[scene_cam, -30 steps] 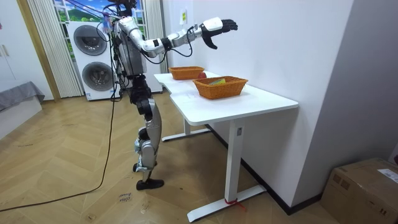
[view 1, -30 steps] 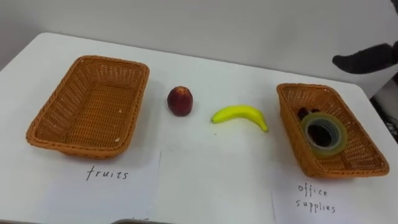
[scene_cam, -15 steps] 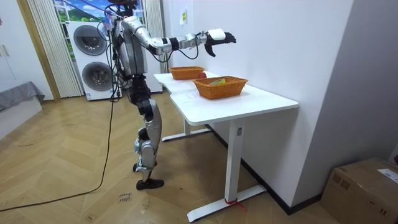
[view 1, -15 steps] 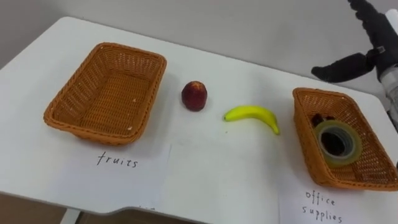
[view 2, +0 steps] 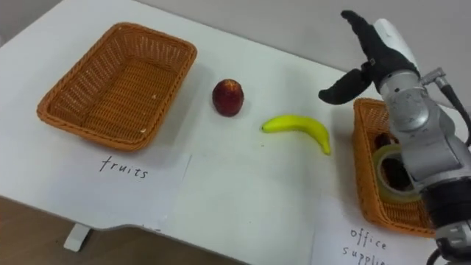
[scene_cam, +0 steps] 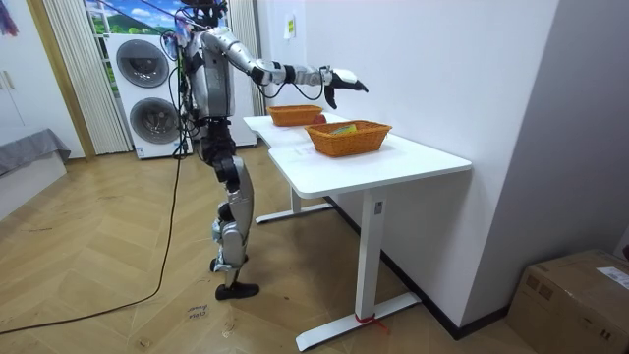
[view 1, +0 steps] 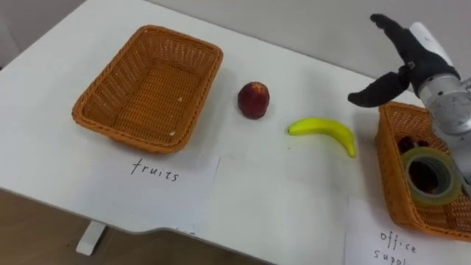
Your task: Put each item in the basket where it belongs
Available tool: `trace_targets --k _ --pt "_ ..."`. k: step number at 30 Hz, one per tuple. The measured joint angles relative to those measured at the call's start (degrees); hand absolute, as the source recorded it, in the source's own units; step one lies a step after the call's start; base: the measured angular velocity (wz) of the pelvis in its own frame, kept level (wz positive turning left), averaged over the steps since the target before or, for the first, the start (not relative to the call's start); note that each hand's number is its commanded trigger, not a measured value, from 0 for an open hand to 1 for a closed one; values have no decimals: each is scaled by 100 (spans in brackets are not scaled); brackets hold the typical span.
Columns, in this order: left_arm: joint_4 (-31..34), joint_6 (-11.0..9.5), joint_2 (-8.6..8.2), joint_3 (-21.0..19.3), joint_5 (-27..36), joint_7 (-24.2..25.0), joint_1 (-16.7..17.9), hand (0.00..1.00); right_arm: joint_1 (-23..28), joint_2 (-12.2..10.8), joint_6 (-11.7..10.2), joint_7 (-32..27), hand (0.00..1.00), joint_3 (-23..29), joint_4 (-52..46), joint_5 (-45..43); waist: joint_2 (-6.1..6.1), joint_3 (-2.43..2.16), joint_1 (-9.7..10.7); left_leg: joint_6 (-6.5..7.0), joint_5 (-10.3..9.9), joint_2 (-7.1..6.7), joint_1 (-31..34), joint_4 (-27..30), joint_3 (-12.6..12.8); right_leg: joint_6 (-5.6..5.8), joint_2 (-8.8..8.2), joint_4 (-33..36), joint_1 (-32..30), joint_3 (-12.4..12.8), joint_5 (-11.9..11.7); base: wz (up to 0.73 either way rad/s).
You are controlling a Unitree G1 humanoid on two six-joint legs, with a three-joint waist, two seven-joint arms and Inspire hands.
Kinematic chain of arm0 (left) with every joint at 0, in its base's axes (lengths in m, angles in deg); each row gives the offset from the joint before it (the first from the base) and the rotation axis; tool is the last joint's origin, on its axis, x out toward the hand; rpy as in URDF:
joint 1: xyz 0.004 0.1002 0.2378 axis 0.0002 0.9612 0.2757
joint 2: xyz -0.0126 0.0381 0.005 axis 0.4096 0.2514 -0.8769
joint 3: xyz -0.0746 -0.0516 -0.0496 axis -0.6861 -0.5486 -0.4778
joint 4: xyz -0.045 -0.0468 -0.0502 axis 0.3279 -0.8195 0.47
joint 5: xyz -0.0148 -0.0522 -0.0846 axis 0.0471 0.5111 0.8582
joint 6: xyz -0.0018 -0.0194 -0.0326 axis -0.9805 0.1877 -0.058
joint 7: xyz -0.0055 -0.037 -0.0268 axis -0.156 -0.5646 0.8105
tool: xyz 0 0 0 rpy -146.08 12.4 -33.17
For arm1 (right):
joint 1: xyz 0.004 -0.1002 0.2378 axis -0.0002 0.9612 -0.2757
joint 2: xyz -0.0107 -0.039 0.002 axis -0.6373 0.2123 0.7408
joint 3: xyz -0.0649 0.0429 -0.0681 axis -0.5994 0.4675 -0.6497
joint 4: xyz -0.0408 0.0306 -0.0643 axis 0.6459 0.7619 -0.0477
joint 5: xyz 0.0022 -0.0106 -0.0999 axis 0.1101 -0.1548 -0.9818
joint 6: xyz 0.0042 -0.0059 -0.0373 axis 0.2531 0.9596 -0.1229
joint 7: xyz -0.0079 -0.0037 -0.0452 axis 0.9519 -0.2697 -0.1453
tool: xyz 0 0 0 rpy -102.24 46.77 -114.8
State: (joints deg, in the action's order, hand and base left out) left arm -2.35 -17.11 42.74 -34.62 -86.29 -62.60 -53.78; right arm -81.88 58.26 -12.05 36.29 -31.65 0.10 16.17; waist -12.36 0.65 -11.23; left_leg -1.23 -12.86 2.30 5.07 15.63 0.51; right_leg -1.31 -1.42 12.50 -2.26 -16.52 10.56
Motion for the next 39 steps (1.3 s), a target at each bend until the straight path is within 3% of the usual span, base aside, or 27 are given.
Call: trace_targets --k 8,16,26,39 --pt "-81 1 81 39 3 -135 -71 0 -36 15 4 -160 0 -149 112 -22 0 1 -13 -6 6 -5 86 -1 -76 5 14 -86 -9 -88 -20 5" --pt "-76 -7 202 178 135 -224 -79 0 -131 17 9 -213 0 -425 371 -260 37 29 -35 -9 8 -13 135 6 -141 5 12 -94 -12 -168 -20 4" --pt "23 -34 217 672 222 -208 -251 0 -566 9 2 -155 0 -1106 1025 -434 81 72 -287 -17 25 0 549 197 -161 -36 16 -68 -342 -232 -60 3" --pt "-103 -57 268 947 581 -211 -394 0 -567 -27 -51 -138 0 -1125 1251 -427 37 122 -329 -15 34 -4 721 211 -190 -36 10 -71 -488 -267 -62 1"
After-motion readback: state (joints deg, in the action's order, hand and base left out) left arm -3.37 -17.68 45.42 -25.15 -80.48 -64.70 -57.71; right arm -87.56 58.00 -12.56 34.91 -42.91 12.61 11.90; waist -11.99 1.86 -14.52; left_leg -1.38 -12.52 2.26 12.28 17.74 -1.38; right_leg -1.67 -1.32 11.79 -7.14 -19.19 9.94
